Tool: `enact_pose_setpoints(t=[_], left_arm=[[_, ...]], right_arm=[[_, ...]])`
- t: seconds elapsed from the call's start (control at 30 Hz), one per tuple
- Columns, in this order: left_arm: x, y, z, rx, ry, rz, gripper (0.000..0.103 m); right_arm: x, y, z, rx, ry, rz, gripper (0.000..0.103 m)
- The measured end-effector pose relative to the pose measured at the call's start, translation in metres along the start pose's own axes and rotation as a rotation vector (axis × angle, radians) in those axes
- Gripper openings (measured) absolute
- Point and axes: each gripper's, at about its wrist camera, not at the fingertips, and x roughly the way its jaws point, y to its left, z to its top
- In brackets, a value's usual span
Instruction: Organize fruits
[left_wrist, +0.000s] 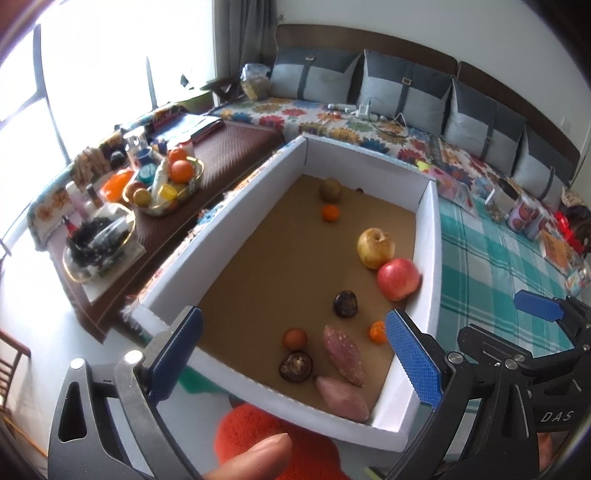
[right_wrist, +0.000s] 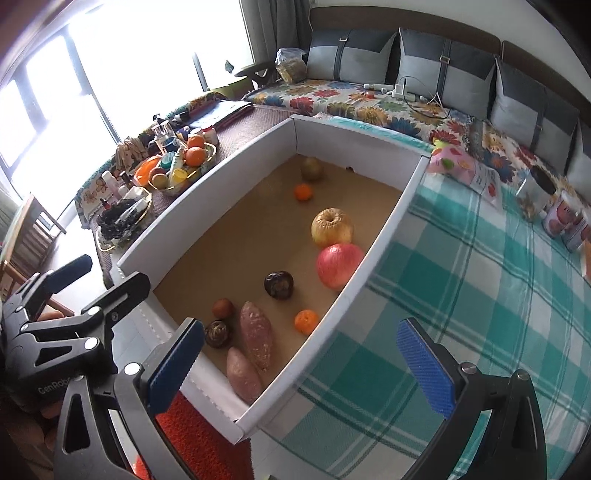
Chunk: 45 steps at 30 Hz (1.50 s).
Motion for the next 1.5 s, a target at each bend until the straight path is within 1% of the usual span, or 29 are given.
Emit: enact_pose_setpoints(t=[0.1,0.23,0.33,0.4,0.47,0.57,0.73,0.87,0.93,1.0,1.1,1.23,1.33,1.43,1.5], left_arm=[[-0.002,0.002,0.001,-0.013,0.015,0.026,0.100],[-0.001,0.009,0.001,-0.072,0.067,-0.007,0.100],[0.002,0.011,0.000,-0.094,0.085,0.000,0.100],[0.002,0.009,-0.001,-0.084,0.078,0.016,0.100],[-0.001,0.007,-0.003,-0.067,0.055,0.041,0.100],[-0.006,0.009,-0.005,-0.061,0.018,0.059,0.100],[-0.009,0.013,-0.004,-0.049,-0.002,0.083,0.100],[-0.011,0.009,-0.003,-0.012,-0.022,0.135,0.100],[-0.013,0.010,-0.004,-0.016,-0.032,0.134,0.100],[-0.014,0.011,-0.004,-0.031,-0.033,0.115,0.100],[-0.016,0.010,-0.004,-0.032,-0.040,0.117,0.100],[-0.017,0.010,-0.004,-0.052,-0.028,0.108,0.100],[-0.017,0.012,-0.004,-0.063,-0.019,0.136,0.100],[-0.016,0.018,-0.004,-0.096,-0.008,0.126,0.100],[-0.016,0.020,-0.004,-0.101,-0.007,0.135,0.100]], right_arm=[[-0.006,0.003,-0.001,-0.004,-0.029,-0.017,0.103],[-0.011,0.009,-0.001,-0.013,-0.035,-0.023,0.103],[-0.016,0.013,0.000,-0.022,-0.041,-0.030,0.103],[-0.021,0.014,0.000,-0.031,-0.051,-0.045,0.103],[-0.025,0.014,-0.001,-0.032,-0.061,-0.057,0.103],[-0.028,0.013,0.000,-0.036,-0.069,-0.066,0.103],[-0.028,0.014,0.003,-0.030,-0.065,-0.053,0.103],[-0.028,0.017,0.004,-0.046,-0.064,-0.068,0.103],[-0.028,0.017,0.006,-0.052,-0.066,-0.083,0.103],[-0.029,0.016,0.007,-0.057,-0.073,-0.100,0.103],[-0.029,0.013,0.009,-0.062,-0.076,-0.114,0.103],[-0.028,0.013,0.009,-0.068,-0.072,-0.110,0.103],[-0.029,0.015,0.008,-0.074,-0.075,-0.106,0.103],[-0.029,0.016,0.008,-0.077,-0.076,-0.105,0.103],[-0.030,0.016,0.009,-0.083,-0.075,-0.106,0.103]])
